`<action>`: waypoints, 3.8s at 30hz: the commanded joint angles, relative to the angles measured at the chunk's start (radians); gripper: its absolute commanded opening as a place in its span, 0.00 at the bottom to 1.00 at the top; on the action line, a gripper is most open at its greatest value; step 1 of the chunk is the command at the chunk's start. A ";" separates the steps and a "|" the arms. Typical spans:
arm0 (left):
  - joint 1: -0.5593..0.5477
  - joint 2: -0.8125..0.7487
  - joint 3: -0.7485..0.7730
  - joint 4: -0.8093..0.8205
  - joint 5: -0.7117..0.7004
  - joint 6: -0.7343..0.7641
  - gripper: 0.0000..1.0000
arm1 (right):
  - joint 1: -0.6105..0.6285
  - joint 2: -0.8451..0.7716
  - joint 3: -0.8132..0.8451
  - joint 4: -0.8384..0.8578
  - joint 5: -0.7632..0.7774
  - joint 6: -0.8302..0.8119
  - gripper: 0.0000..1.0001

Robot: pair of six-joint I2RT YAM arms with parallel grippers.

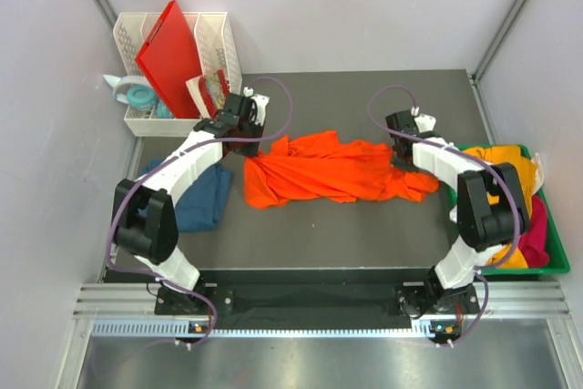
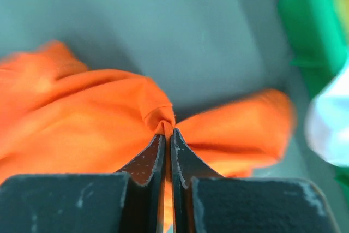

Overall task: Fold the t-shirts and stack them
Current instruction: Flatten out the tshirt

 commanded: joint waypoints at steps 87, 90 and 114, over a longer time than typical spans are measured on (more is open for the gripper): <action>0.097 0.462 0.827 0.092 -0.255 0.116 0.99 | 0.036 -0.349 0.292 -0.025 0.192 -0.219 1.00; 0.090 0.267 0.585 0.134 -0.156 0.064 0.99 | 0.059 -0.387 0.266 -0.021 0.183 -0.232 1.00; -0.260 0.289 0.156 0.237 -0.060 -0.071 0.98 | 0.140 -0.515 0.005 -0.015 0.163 -0.157 0.98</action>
